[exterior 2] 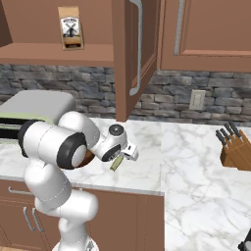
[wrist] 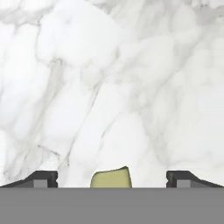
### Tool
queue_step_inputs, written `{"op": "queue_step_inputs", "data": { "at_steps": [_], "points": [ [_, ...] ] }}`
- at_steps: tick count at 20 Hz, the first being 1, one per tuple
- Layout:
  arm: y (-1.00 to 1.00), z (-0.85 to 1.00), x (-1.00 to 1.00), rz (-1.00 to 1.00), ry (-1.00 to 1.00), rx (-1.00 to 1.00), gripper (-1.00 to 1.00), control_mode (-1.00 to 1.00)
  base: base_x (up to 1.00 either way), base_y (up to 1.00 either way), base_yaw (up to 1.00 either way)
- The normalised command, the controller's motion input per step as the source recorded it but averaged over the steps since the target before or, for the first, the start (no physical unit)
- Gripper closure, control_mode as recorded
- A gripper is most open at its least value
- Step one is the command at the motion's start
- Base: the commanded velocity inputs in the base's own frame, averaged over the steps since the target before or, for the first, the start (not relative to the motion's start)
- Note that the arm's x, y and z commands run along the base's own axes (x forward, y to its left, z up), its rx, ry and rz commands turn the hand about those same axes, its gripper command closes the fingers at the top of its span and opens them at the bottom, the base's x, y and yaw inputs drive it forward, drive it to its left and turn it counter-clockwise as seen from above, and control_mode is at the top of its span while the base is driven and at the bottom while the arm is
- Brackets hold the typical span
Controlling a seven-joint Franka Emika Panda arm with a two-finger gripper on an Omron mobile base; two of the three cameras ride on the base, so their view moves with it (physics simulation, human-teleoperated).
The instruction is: Pick the egg and butter from the fridge and place them by the bowl for mixing.
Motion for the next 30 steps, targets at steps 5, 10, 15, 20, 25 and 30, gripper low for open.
{"op": "queue_step_inputs", "data": {
  "at_steps": [5,10,15,20,25,30],
  "points": [
    [0.10,0.39,0.00,-0.09,0.06,0.00,-1.00,-1.00,0.00,0.00,0.00],
    [0.00,0.48,-0.06,-0.14,0.10,0.00,-1.00,-1.00,0.00,0.00,0.00],
    [-0.03,0.47,-0.14,-0.11,0.10,0.01,-1.00,-1.00,0.00,0.00,0.00],
    [0.04,0.48,-0.38,-0.03,0.01,0.06,-1.00,-1.00,0.00,0.00,0.00],
    [0.05,0.46,-0.55,0.00,-0.02,0.08,-1.00,-1.00,0.00,0.00,0.00],
    [0.17,0.45,-0.55,0.00,-0.06,0.01,-1.00,-1.00,0.00,0.00,0.00]
  ]
}}
